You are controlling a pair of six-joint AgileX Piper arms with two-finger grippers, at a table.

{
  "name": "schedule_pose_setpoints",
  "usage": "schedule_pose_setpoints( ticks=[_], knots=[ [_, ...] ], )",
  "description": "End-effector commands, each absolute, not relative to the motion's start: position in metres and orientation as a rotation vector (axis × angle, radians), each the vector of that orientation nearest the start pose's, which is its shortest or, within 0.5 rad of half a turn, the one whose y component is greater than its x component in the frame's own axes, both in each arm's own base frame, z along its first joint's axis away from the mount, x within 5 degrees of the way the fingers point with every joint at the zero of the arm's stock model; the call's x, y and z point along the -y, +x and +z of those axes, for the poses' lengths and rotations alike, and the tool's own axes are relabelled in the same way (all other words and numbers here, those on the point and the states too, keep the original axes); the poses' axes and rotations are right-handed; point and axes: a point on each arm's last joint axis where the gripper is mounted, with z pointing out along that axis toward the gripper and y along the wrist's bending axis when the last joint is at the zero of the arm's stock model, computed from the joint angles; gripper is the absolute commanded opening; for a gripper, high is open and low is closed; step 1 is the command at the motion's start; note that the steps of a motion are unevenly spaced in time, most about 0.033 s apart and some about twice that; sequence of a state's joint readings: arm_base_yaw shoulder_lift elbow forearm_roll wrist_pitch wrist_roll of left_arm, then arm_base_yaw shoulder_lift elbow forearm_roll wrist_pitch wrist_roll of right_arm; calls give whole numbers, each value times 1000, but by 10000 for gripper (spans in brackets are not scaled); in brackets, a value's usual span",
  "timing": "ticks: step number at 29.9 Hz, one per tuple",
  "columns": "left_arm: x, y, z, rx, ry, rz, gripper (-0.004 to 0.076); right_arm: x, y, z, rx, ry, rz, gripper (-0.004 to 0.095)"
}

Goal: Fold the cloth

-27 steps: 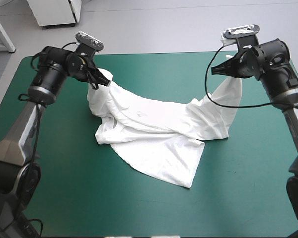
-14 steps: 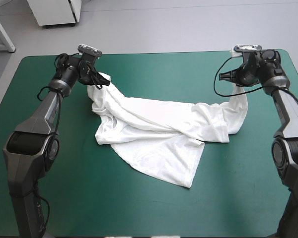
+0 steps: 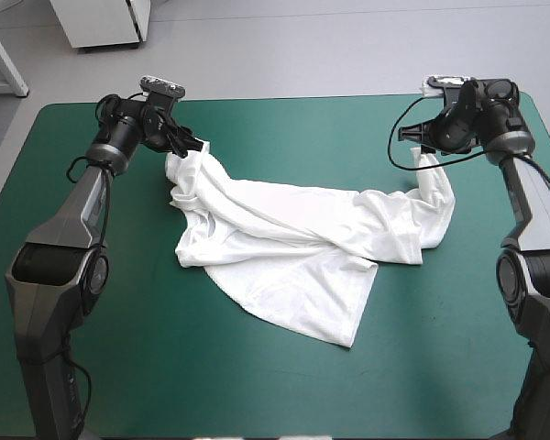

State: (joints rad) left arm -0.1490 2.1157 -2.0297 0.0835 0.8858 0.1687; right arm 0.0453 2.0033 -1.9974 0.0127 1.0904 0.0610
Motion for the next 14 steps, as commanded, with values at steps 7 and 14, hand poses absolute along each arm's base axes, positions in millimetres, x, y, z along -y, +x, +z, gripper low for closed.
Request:
schedule_pose_setpoints(
  ticks=[7,14],
  knots=[
    [54,429,397,-2358,394,180,443,-15,403,418,-2449,31,54,469],
    [44,380,431,-2426,379,198,438,-17,360,455,-2388,31,113,469]
  ],
)
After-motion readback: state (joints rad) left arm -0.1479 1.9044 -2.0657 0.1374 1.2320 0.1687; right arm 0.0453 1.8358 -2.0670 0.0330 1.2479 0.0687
